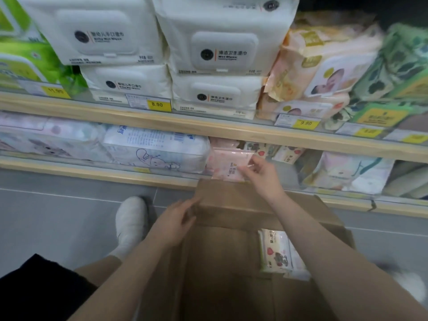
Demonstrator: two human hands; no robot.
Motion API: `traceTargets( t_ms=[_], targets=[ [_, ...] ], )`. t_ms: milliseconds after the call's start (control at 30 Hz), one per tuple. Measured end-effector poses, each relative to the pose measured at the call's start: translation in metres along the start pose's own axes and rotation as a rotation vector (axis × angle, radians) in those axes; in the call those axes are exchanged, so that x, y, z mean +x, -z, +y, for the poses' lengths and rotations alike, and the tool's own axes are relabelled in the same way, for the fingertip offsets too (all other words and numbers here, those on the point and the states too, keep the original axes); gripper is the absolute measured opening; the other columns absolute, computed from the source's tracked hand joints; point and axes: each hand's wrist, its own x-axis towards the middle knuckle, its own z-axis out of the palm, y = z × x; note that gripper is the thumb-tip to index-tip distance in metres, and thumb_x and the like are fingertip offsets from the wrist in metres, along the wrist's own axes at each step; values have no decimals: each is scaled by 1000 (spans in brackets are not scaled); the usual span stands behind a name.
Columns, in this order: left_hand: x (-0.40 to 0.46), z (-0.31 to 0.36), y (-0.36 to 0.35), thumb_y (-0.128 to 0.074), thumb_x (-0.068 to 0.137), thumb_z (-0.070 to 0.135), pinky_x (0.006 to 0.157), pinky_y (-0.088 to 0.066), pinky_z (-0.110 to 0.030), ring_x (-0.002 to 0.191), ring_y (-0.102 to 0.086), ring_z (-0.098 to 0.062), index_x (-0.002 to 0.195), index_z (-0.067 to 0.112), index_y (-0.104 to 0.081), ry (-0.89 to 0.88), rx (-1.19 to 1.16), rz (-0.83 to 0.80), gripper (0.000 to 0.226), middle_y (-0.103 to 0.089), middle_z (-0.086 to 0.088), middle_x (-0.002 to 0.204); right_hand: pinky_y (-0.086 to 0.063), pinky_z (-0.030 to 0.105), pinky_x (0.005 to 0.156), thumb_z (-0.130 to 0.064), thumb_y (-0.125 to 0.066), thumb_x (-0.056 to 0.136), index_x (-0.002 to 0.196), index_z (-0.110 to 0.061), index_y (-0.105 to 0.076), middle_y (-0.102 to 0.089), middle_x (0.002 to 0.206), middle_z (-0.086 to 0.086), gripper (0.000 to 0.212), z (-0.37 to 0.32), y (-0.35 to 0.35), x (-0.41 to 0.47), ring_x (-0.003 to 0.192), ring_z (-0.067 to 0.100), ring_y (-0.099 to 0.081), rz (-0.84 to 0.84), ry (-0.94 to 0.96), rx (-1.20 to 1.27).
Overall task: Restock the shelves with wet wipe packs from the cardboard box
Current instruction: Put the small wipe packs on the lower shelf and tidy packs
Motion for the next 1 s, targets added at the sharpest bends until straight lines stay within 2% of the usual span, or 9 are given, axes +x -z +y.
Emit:
traceTargets(
  t_ms=[200, 300, 367, 433, 500, 600, 733, 867, 1000],
  targets=[
    [-5, -13, -13, -51, 92, 15, 92, -45, -32, 109, -54, -17, 139, 37, -39, -24, -31, 74, 53, -60, 1, 118, -47, 32, 73, -10, -62, 88, 86, 1, -60, -65, 91, 21, 11, 22, -36, 47, 83, 32, -60, 41, -69, -86],
    [-3, -13, -13, -51, 91, 13, 90, -45, -32, 105, -53, -16, 139, 35, -40, -42, -33, 80, 54, -60, 0, 115, -48, 29, 72, -14, -62, 89, 79, -7, -55, -66, 89, 21, 14, 31, -46, 57, 89, 34, -64, 52, -136, -112],
    [-3, -12, -12, -51, 91, 13, 91, -45, -33, 104, -54, -18, 139, 34, -41, -33, -30, 78, 53, -60, -1, 113, -46, 12, 64, -16, -61, 90, 86, -10, -57, -66, 89, 13, 8, 35, -46, 59, 83, 26, -66, 56, -149, -129],
    [-3, -10, -11, -52, 91, 12, 88, -46, -33, 100, -55, -19, 139, 35, -41, -43, -29, 78, 54, -60, -1, 108, -42, 4, 56, -16, -61, 90, 100, -6, -59, -65, 95, 13, 14, 35, -44, 57, 75, 16, -61, 60, -154, -139],
    [-4, -6, -11, -52, 91, 12, 87, -46, -32, 100, -55, -21, 139, 35, -41, -39, -14, 77, 54, -56, -1, 108, -49, 15, 71, -18, -63, 89, 116, -4, -57, -63, 99, 9, 31, 32, -39, 53, 81, 18, -61, 69, -164, -119],
    [-6, 2, -10, -53, 90, 11, 102, -41, -35, 125, -44, -24, 138, 29, -45, 4, 60, 93, 52, -44, -7, 136, -50, 33, 82, -23, -64, 88, 126, -7, -52, -61, 104, 5, 43, 24, -20, 34, 94, 27, -64, 67, -167, -69],
    [3, 23, -17, -62, 79, 8, 103, -38, -55, 123, -48, -34, 122, 15, -59, -99, 274, 143, 44, -49, -14, 136, -48, 27, 80, -18, -62, 89, 117, -13, -57, -63, 98, 5, 29, 17, 18, -18, 90, 24, -64, 100, -106, -23],
    [16, 61, -36, -56, 85, 15, 114, -20, -48, 126, -44, -28, 132, 20, -52, -187, 338, 51, 47, -48, -5, 137, -48, 23, 80, -15, -64, 88, 102, -18, -62, -65, 86, -4, 15, 28, 59, -82, 86, 14, -63, 206, -99, 10],
    [21, 81, -59, -55, 87, 23, 114, -10, -49, 134, -33, -25, 145, 29, -33, -181, 406, -25, 62, -38, -2, 146, -47, 11, 66, -13, -64, 88, 93, -18, -63, -66, 83, -6, 8, 63, 82, -136, 75, 6, -63, 291, -234, 14]
  ],
)
